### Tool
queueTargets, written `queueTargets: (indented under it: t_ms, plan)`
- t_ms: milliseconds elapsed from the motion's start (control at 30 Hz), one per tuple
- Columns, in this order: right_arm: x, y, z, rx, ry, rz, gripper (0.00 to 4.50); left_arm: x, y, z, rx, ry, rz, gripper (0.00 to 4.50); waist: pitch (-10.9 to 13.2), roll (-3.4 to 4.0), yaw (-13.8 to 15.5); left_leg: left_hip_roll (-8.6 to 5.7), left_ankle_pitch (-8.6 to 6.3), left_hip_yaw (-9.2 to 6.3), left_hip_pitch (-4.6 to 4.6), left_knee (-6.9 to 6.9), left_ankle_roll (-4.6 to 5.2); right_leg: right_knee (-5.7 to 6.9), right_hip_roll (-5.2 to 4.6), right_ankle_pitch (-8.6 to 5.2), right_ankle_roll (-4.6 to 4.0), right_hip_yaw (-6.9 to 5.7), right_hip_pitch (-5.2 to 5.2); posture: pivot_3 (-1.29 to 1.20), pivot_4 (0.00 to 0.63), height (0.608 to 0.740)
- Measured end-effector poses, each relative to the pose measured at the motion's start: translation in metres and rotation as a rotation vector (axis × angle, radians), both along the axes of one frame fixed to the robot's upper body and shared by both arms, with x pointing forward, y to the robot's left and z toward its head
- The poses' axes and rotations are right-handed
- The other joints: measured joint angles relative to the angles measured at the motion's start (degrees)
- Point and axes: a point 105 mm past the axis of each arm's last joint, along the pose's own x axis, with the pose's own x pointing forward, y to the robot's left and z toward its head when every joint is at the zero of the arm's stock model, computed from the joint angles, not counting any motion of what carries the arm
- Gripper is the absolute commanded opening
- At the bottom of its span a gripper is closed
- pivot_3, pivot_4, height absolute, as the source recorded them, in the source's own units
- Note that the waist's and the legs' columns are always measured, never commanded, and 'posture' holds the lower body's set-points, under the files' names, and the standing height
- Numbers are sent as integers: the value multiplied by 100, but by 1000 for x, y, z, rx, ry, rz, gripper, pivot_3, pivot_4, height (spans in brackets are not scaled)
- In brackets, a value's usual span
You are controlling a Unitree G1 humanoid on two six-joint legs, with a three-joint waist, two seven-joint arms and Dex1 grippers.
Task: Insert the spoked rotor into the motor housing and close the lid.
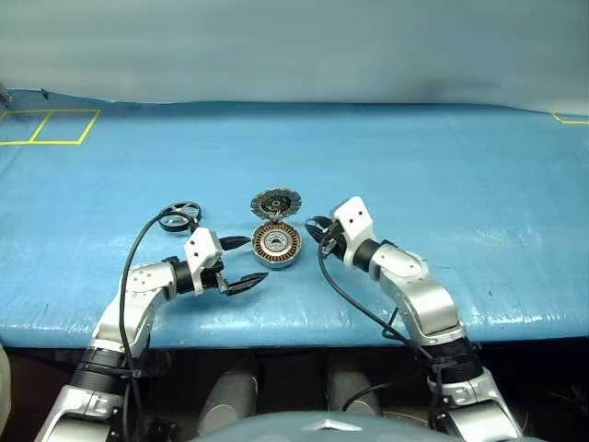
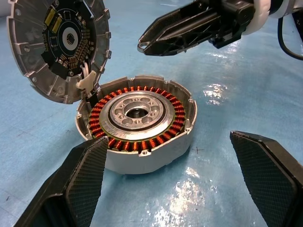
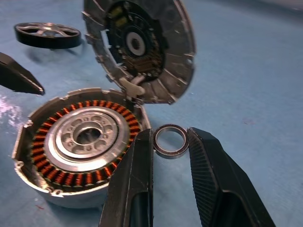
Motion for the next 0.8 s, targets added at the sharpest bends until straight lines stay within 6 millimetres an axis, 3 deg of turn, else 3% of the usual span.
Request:
queueTargets:
  t_ms: [167, 400, 800]
  plan:
    - [-9, 22, -5, 7, 34, 79, 732, 0, 1, 1, -2, -9, 2, 4500, 0, 0, 0, 0, -1, 0, -1, -5, -2, -3, 0, 0, 0, 0, -3, 0, 150, 740]
    - [-6, 46, -10, 37, 77, 135, 732, -2, 3, -2, -4, -3, 19, 4500, 0, 0, -4, 2, -1, -1, 0, -14, -3, -3, 3, 1, 1, -1, -7, 0, 150, 740]
    - [-3, 49, -20, 13, 104, 144, 732, -3, 5, -5, -6, 1, 43, 4500, 0, 0, -6, 3, -4, -2, 1, -18, -8, -3, 5, 2, 3, -2, -9, 0, 150, 740]
